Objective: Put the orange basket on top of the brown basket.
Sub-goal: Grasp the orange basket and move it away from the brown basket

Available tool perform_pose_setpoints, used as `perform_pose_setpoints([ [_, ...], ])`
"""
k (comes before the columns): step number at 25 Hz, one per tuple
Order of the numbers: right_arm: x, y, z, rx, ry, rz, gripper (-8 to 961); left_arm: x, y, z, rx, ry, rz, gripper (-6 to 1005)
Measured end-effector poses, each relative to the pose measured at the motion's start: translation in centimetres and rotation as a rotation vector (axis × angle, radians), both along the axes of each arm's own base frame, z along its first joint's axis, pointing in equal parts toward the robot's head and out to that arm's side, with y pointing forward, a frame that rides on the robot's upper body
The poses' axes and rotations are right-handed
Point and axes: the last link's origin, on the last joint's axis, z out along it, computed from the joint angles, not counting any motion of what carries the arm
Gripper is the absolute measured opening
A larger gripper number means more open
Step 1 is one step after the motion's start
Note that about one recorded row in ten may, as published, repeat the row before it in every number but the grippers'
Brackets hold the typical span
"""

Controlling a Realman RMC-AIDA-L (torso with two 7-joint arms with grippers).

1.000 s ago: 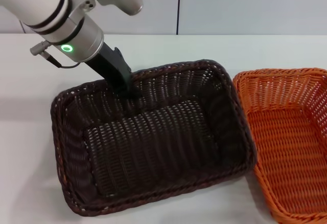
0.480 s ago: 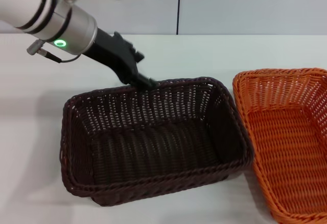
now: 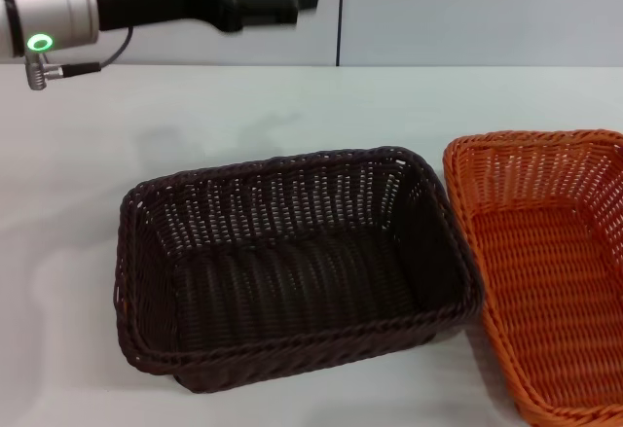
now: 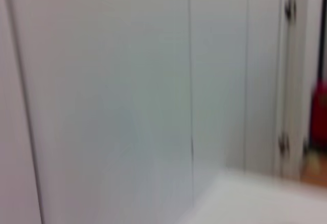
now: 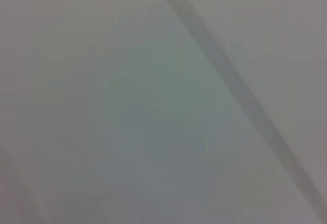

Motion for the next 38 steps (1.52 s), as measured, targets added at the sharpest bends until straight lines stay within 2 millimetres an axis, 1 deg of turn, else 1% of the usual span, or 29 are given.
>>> perform_pose_setpoints([
  [1, -0.6, 0.3, 0.8, -0.077, -0.044, 0.045, 559, -0.2, -0.3, 0.3, 0.022, -0.073, -0.011, 861],
  [2, -2.0, 0.8, 2.2, -0.211, -0.13, 0.13, 558, -0.6, -0.6, 0.5, 0.044, -0.163, -0.02, 861],
  [3, -2.0, 0.8, 2.2, -0.211, -0.13, 0.13, 558, -0.8, -0.8, 0.6, 0.059, -0.224, -0.034, 861],
  [4, -2.8, 0.9, 2.7, -0.29, -0.175, 0.177, 558, -0.8, -0.8, 0.6, 0.059, -0.224, -0.034, 861],
  [5, -4.7, 1.1, 3.5, -0.456, -0.281, 0.263, 558, -1.9, -1.5, 0.6, 0.093, -0.385, -0.06, 861],
  [6, -6.2, 1.1, 3.6, -0.613, -0.396, 0.321, 558, -2.3, -1.7, 0.5, 0.099, -0.428, -0.062, 860],
  [7, -6.2, 1.1, 3.6, -0.613, -0.396, 0.321, 558, -2.3, -1.7, 0.5, 0.099, -0.428, -0.062, 860],
  [9, -7.4, 0.8, 3.1, -0.785, -0.525, 0.341, 558, -2.6, -1.8, 0.4, 0.098, -0.453, -0.061, 860],
  [10, -7.8, 0.7, 2.9, -0.849, -0.575, 0.339, 558, -3.3, -2.1, 0.0, 0.089, -0.489, -0.048, 860],
  [11, -7.8, 0.7, 2.9, -0.849, -0.575, 0.339, 558, -3.5, -2.1, -0.1, 0.087, -0.492, -0.039, 860],
  [12, -8.4, 0.6, 2.2, -0.958, -0.67, 0.303, 558, -3.5, -2.1, -0.1, 0.087, -0.492, -0.039, 860],
  [13, -8.4, 0.6, 2.2, -0.958, -0.67, 0.303, 558, -3.8, -2.2, -0.3, 0.086, -0.495, -0.03, 860],
  [14, -8.7, 0.5, 1.7, -1.005, -0.714, 0.28, 558, -3.8, -2.2, -0.3, 0.086, -0.495, -0.03, 860],
  [15, -9.0, 0.3, 0.6, -1.068, -0.796, 0.237, 558, -3.8, -2.2, -0.3, 0.086, -0.495, -0.03, 860],
  [16, -9.0, 0.3, 0.6, -1.068, -0.796, 0.237, 558, -3.8, -2.2, -0.3, 0.086, -0.495, -0.03, 860],
  [17, -9.5, 0.2, -0.6, -1.126, -0.874, 0.205, 558, -4.2, -2.2, -0.2, 0.099, -0.506, -0.024, 860],
  [18, -9.5, 0.2, -0.6, -1.126, -0.874, 0.205, 559, -4.2, -2.2, -0.1, 0.103, -0.504, -0.027, 859],
  [21, -10.4, 0.0, -2.3, -1.217, -0.941, 0.198, 559, -4.1, -2.1, 0.3, 0.114, -0.503, -0.034, 859],
  [22, -10.9, -0.1, -3.5, -1.279, -0.963, 0.214, 559, -4.1, -1.9, 0.5, 0.122, -0.504, -0.035, 859],
  [23, -10.9, -0.1, -3.5, -1.279, -0.963, 0.214, 559, -4.1, -1.9, 0.6, 0.128, -0.505, -0.034, 859],
  [26, -11.5, -0.4, -4.9, -1.364, -0.983, 0.258, 560, -4.0, -1.6, 0.9, 0.139, -0.513, -0.032, 859],
  [27, -12.0, -0.8, -5.8, -1.425, -0.99, 0.297, 560, -4.1, -1.5, 0.9, 0.138, -0.514, -0.031, 859],
  [28, -12.0, -0.8, -5.8, -1.425, -0.99, 0.297, 559, -4.1, -1.5, 0.9, 0.138, -0.514, -0.031, 859],
  [30, -12.4, -1.2, -6.5, -1.484, -0.991, 0.332, 559, -4.1, -1.5, 0.9, 0.138, -0.517, -0.028, 858],
  [32, -12.8, -2.3, -7.4, -1.586, -0.982, 0.387, 558, -4.3, -1.7, 1.1, 0.142, -0.527, -0.022, 858],
  [35, -13.2, -2.9, -7.8, -1.633, -0.975, 0.431, 554, -4.5, -1.8, 1.1, 0.141, -0.532, -0.019, 858],
  [36, -13.4, -3.2, -8.0, -1.648, -0.967, 0.464, 551, -4.5, -1.8, 1.0, 0.138, -0.533, -0.016, 858],
  [37, -14.1, -3.7, -8.4, -1.668, -0.945, 0.538, 548, -4.6, -1.8, 0.8, 0.13, -0.535, -0.008, 858],
  [38, -14.1, -3.7, -8.4, -1.668, -0.945, 0.538, 546, -4.6, -1.8, 0.8, 0.13, -0.535, -0.008, 858],
])
